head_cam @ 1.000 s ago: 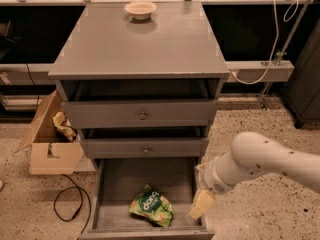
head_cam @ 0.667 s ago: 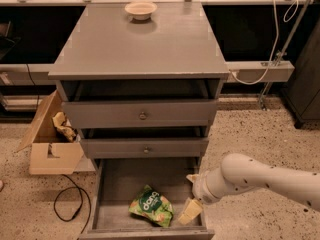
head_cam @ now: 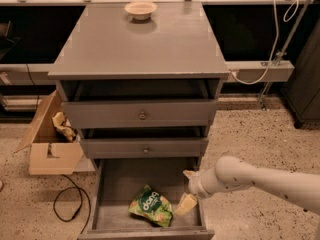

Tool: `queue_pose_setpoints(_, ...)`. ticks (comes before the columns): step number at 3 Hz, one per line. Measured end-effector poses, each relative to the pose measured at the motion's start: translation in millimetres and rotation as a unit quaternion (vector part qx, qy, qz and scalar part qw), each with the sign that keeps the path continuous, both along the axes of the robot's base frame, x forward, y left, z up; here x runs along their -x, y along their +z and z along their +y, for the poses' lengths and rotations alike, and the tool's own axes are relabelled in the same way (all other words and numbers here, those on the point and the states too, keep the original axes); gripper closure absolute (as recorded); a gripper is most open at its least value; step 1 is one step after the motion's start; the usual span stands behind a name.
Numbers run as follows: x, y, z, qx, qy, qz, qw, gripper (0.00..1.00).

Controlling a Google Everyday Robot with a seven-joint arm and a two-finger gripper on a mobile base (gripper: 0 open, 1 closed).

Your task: Pick green rice chip bag from bottom drawer and place on counter

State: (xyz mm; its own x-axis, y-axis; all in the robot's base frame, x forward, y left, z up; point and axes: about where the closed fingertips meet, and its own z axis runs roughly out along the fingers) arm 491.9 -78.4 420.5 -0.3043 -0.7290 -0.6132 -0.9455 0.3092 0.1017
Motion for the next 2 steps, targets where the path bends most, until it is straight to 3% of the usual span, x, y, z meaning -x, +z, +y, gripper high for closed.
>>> queue_pose_setpoints(1, -24.7, -57.2, 18.3, -0.026, 0.008, -0.004, 0.9996, 0.00)
queue_pose_setpoints(2, -41.0, -133.3, 45.6, -0.052, -0.003, 0.020, 0.9984, 0.00)
